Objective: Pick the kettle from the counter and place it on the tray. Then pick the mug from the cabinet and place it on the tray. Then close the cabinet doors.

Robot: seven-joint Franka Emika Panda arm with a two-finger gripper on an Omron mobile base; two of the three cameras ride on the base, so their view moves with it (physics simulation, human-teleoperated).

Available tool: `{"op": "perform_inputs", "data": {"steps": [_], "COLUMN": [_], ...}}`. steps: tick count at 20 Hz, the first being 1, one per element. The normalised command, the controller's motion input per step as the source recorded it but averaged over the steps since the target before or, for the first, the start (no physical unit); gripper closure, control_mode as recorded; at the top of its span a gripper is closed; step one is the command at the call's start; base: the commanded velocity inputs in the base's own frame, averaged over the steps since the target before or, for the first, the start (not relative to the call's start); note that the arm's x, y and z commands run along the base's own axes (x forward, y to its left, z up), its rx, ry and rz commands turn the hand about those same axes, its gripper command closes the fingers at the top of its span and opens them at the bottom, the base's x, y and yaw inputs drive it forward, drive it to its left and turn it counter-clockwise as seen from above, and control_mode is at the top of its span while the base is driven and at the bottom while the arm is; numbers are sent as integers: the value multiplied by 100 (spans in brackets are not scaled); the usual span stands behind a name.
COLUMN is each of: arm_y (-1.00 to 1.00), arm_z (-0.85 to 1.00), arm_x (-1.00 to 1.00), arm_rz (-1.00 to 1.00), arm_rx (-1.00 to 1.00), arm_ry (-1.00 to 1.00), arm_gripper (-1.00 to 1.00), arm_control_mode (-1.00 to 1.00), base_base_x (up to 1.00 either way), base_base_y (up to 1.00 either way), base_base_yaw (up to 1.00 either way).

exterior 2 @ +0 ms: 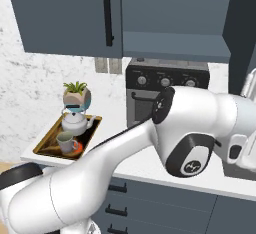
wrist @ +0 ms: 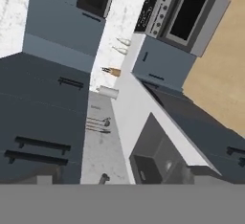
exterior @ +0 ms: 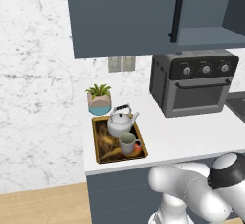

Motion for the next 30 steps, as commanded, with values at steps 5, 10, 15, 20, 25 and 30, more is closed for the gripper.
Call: {"op": "perform_inputs", "data": {"steps": [5,10,15,20,25,30], "arm_y": [0,-3,3,12,20,34], "arm_z": [-24,-5,-3,0,0,-3], "arm_x": [19,39,24,27,27,23], "arm_rz": [2,4,10,17,18,17], "arm_rx": [0,0,0,0,0,0], "arm_ry": [2,0,0,0,0,1], "arm_gripper": [-100,-100,-100,-100,-100,-100], "arm_control_mode": [-100,-100,-100,-100,-100,-100], "base_base_x": [0,0,0,0,0,0], "base_base_y": [0,0,0,0,0,0], "base_base_yaw": [0,0,0,0,0,0]}}
